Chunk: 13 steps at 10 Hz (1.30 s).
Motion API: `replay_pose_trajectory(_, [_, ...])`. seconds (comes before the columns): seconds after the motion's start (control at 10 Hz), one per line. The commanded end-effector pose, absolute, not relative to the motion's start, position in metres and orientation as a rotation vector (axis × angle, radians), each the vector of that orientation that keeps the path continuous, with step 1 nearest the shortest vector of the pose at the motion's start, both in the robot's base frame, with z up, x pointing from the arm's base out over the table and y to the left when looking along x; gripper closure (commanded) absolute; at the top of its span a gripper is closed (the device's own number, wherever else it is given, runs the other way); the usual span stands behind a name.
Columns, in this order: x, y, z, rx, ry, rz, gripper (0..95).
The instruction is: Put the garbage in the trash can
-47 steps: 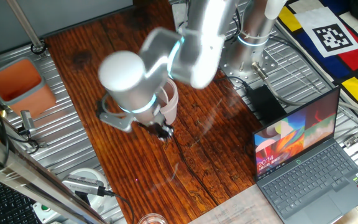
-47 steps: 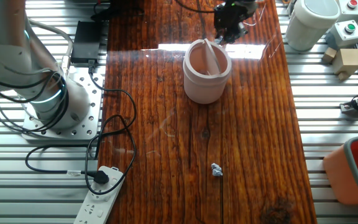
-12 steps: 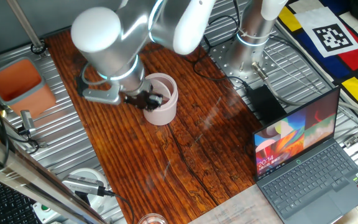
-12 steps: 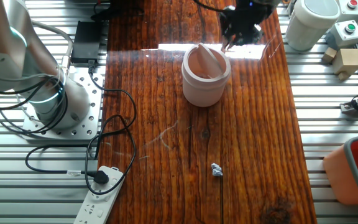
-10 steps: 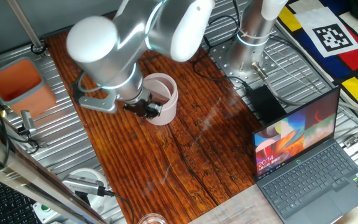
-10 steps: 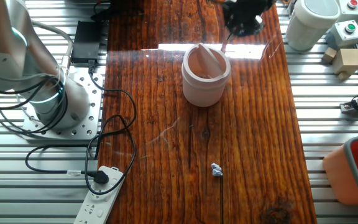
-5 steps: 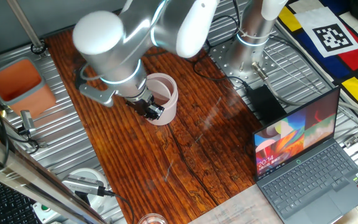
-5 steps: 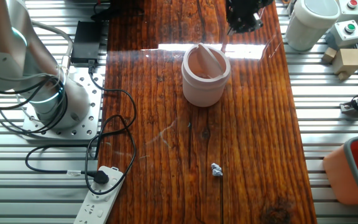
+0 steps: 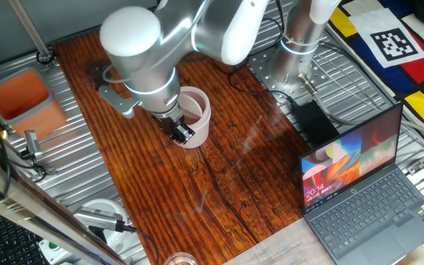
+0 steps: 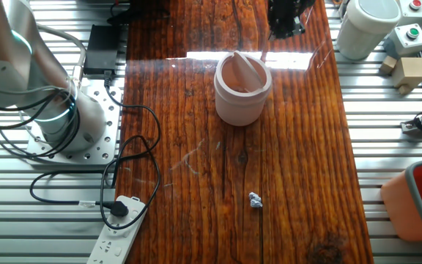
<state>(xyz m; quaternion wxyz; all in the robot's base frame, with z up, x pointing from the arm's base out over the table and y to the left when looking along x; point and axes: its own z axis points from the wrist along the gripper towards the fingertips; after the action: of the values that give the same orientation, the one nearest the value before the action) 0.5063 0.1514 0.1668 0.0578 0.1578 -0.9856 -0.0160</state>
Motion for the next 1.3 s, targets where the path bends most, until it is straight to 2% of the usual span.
replay_pose_trajectory(0.1, [0.507, 0.152, 0.166, 0.790, -2.904, -0.029, 95.0])
replay_pose_trajectory(0.3, [0.507, 0.152, 0.166, 0.925, -2.862, -0.008, 95.0])
replay_pose_trajectory(0.9, [0.507, 0.055, 0.165, 1.150, -2.775, -0.027, 95.0])
replay_pose_trajectory(1.3, [0.506, 0.026, 0.155, 1.227, -2.739, -0.010, 95.0])
